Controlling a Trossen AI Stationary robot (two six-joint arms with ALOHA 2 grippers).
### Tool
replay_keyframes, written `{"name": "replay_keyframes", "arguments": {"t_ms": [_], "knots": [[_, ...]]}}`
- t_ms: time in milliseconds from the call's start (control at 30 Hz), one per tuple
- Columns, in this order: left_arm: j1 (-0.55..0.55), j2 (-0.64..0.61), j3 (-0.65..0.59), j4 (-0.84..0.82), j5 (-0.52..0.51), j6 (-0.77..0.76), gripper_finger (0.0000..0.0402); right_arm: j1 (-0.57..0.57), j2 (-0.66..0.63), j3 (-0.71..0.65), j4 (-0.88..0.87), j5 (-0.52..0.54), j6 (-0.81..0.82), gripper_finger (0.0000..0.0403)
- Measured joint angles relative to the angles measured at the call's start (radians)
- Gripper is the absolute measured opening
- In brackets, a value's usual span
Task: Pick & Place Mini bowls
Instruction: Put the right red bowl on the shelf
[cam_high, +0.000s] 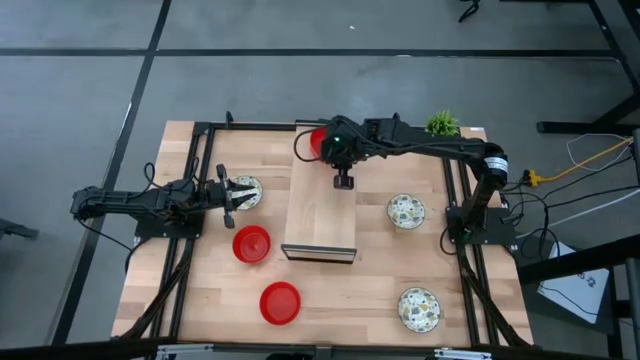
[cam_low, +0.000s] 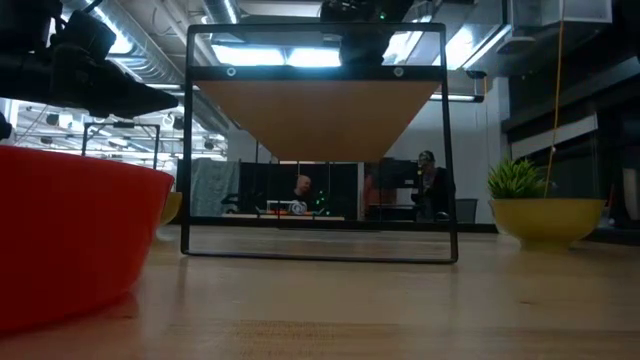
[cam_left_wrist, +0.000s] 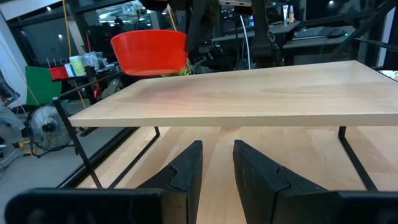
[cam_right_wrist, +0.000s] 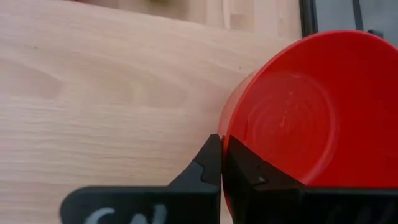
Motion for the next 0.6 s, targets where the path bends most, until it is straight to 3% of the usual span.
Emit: {"name": "replay_keyframes", "arguments": {"t_ms": [600], "knots": [[0.000,0.000,0.000,0.000,0.000,0.000,0.0086,0.000,0.035,-0.001,0.003,0.043,0.006,0.0022]]}}
